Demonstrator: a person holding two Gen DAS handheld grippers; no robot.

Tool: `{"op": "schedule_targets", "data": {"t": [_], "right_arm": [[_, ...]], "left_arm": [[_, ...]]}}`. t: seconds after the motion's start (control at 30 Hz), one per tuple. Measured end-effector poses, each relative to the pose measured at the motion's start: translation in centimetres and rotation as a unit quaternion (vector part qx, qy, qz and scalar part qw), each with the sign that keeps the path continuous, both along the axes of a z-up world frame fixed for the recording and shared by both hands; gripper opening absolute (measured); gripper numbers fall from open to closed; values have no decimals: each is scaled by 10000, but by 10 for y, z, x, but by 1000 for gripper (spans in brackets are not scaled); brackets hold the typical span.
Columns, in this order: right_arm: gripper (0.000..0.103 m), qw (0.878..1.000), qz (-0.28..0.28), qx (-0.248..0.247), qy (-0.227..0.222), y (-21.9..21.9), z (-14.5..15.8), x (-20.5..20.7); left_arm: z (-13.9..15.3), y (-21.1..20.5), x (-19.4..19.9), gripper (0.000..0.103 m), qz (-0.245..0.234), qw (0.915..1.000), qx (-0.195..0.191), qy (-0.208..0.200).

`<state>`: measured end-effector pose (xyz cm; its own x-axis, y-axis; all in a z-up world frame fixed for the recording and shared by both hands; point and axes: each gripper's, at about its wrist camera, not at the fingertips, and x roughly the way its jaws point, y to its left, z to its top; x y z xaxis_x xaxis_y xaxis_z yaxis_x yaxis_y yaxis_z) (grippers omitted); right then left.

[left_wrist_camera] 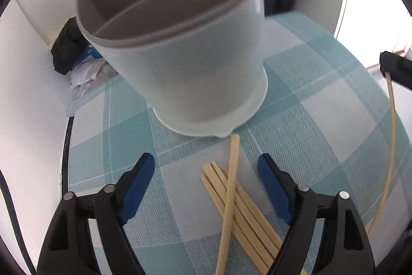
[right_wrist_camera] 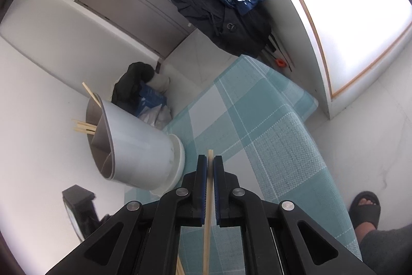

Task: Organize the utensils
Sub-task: 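Pinch another chopstick with the left gripper while the right gripper holds its chopstick, then lift both held chopsticks up over the caddy opening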

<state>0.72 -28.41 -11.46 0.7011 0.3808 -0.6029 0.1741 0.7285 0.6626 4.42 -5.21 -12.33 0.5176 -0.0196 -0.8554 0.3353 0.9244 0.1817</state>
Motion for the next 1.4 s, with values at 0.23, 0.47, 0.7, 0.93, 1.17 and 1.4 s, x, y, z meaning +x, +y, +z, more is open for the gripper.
{"op": "schedule_targets", "data": {"t": [0.23,0.47,0.7,0.93,1.17,1.4], "right_arm": [[4,9999,76,-63,-50,1,1,2],[4,9998,83,-97,-120,3,8,-2],[4,9979,279,-407,-418,21,24,-8],[4,9907,577,-844,-893,48,50,-24],[4,9691,908,-1708,-1534,86,77,-41],[4,9475,1139,-2284,-1926,114,91,-55]], "left_arm": [[3,8,3,14,-54,9991,-308,282],[4,17,7,3,85,9967,-685,435],[35,57,0,3,473,9872,-1509,203],[75,76,-18,3,678,9739,-2109,-491],[96,68,-29,3,502,9613,-2492,-1066],[106,74,-36,3,393,9546,-2705,-1181]]}}
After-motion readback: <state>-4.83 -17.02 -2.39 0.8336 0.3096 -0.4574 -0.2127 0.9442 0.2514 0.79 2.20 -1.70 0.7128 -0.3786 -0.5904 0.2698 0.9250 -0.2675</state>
